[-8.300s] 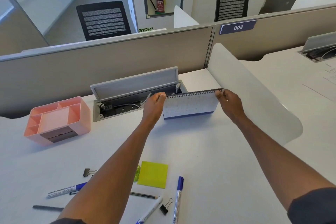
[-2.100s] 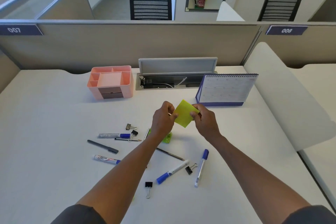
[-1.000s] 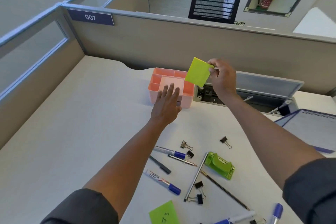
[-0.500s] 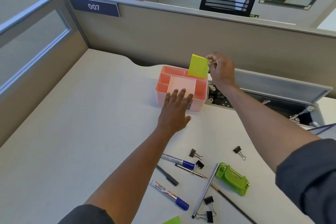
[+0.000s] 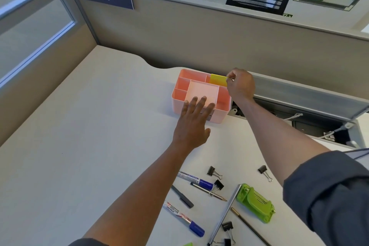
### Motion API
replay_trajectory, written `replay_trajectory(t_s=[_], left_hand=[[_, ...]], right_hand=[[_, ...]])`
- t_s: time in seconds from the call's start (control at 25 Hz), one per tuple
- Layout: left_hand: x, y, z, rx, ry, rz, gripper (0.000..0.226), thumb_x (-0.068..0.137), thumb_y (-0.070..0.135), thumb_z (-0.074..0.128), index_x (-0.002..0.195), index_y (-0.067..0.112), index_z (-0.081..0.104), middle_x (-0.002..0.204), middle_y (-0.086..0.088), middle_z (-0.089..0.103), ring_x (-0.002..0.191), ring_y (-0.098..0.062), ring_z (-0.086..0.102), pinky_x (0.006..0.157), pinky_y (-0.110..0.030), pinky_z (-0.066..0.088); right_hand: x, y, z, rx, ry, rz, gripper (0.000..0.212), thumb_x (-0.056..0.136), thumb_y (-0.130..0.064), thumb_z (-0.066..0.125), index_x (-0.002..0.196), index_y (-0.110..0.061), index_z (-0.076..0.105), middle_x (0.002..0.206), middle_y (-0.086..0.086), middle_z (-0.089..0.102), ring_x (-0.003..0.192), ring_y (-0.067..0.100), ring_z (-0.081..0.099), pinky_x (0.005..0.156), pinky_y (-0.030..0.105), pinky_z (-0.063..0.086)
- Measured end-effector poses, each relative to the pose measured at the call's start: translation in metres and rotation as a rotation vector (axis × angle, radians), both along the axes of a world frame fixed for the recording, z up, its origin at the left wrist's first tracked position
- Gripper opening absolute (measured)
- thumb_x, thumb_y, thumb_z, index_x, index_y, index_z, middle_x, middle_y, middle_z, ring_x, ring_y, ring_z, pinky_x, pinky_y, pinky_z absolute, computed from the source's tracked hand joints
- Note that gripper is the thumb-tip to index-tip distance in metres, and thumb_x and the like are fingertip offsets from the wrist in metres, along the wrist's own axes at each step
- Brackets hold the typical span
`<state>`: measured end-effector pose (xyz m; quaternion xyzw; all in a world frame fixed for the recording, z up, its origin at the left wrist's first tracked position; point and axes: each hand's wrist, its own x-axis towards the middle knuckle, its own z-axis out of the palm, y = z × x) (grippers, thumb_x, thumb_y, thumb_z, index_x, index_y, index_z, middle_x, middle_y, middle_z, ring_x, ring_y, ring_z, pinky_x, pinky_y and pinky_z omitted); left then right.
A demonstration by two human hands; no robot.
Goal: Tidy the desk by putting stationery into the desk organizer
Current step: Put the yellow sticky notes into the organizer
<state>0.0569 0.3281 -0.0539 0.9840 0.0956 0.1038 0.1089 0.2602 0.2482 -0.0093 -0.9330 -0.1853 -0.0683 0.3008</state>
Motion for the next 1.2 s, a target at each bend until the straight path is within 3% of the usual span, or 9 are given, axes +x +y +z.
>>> replay_trajectory(t_s=[0.24, 0.36, 0.68, 0.92, 1.2], left_hand=[[0.0, 0.002, -0.003, -0.012, -0.01, 0.002, 0.081, 0.083, 0.048, 0.065, 0.151, 0.032, 0.023, 0.162, 0.001, 0.014, 0.149, -0.026, 0.007, 0.12, -0.052, 0.006], [0.0, 0.001, -0.003, -0.021, -0.013, 0.0, 0.08, 0.084, 0.049, 0.064, 0.151, 0.031, 0.024, 0.162, 0.001, 0.015, 0.149, -0.025, 0.008, 0.12, -0.052, 0.006], [0.002, -0.001, 0.001, -0.084, -0.022, 0.023, 0.076, 0.084, 0.05, 0.064, 0.149, 0.032, 0.028, 0.161, 0.001, 0.018, 0.149, -0.025, 0.01, 0.12, -0.052, 0.006], [-0.002, 0.0, 0.004, -0.122, -0.047, 0.011, 0.079, 0.086, 0.045, 0.064, 0.152, 0.029, 0.023, 0.162, 0.0, 0.013, 0.149, -0.025, 0.004, 0.12, -0.052, 0.01], [-0.031, -0.02, 0.02, -0.191, -0.063, 0.035, 0.08, 0.087, 0.038, 0.065, 0.152, 0.027, 0.02, 0.162, 0.001, 0.012, 0.149, -0.023, 0.005, 0.119, -0.049, 0.015]], right_hand=[[0.001, 0.001, -0.004, -0.012, 0.042, -0.035, 0.008, 0.089, -0.016, 0.063, 0.094, -0.02, 0.067, 0.096, -0.002, 0.069, 0.086, 0.016, 0.06, 0.068, 0.027, 0.044], [0.001, -0.002, -0.005, 0.014, 0.057, -0.015, 0.014, 0.088, -0.016, 0.066, 0.101, -0.02, 0.066, 0.102, -0.002, 0.069, 0.094, 0.017, 0.063, 0.074, 0.03, 0.051], [-0.003, -0.009, -0.002, 0.005, 0.073, 0.019, 0.033, 0.092, -0.027, 0.067, 0.121, -0.015, 0.059, 0.122, 0.002, 0.064, 0.112, 0.02, 0.059, 0.087, 0.032, 0.047], [-0.02, -0.023, 0.006, -0.09, -0.088, 0.05, 0.037, 0.096, -0.024, 0.058, 0.129, -0.01, 0.05, 0.13, 0.009, 0.056, 0.117, 0.028, 0.052, 0.095, 0.042, 0.047], [-0.082, -0.059, 0.007, -0.157, -0.173, 0.105, 0.034, 0.093, -0.015, 0.055, 0.125, -0.007, 0.049, 0.126, 0.014, 0.055, 0.113, 0.033, 0.053, 0.095, 0.043, 0.045]])
